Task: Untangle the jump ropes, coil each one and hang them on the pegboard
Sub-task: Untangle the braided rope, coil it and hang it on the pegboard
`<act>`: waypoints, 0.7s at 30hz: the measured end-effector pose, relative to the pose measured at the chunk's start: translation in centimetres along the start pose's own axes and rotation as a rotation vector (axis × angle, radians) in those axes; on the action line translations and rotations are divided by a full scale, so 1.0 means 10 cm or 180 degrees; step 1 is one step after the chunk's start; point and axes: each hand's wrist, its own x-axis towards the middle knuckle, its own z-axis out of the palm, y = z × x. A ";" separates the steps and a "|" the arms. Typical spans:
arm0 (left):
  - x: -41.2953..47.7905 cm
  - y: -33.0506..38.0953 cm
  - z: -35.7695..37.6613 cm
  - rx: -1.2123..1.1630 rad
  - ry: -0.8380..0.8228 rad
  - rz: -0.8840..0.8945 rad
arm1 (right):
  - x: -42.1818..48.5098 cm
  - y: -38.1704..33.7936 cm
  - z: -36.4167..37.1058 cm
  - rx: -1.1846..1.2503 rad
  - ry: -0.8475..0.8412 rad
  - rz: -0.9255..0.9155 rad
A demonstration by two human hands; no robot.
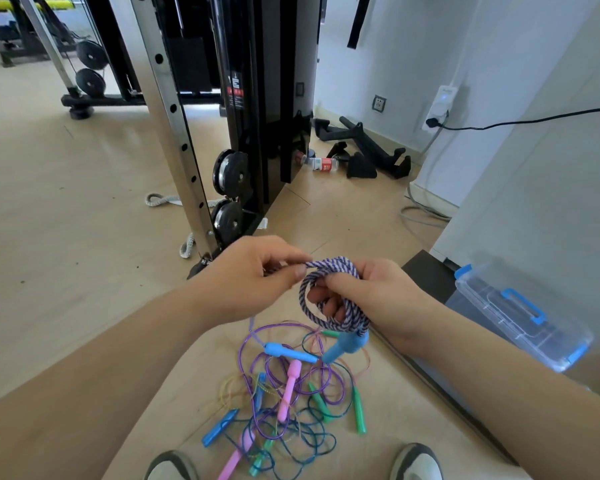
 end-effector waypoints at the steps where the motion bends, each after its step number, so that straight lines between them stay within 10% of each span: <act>1: -0.01 -0.01 0.01 0.0093 -0.0204 0.0060 | 0.00 0.00 -0.01 -0.0023 -0.0042 -0.0022; 11: 0.02 0.01 0.08 0.0574 0.0261 0.0642 | 0.02 -0.04 -0.02 -0.0141 -0.0233 -0.0204; 21: 0.01 0.00 0.26 -0.0535 0.0036 0.0330 | -0.08 -0.05 -0.06 0.1207 -0.0350 0.0043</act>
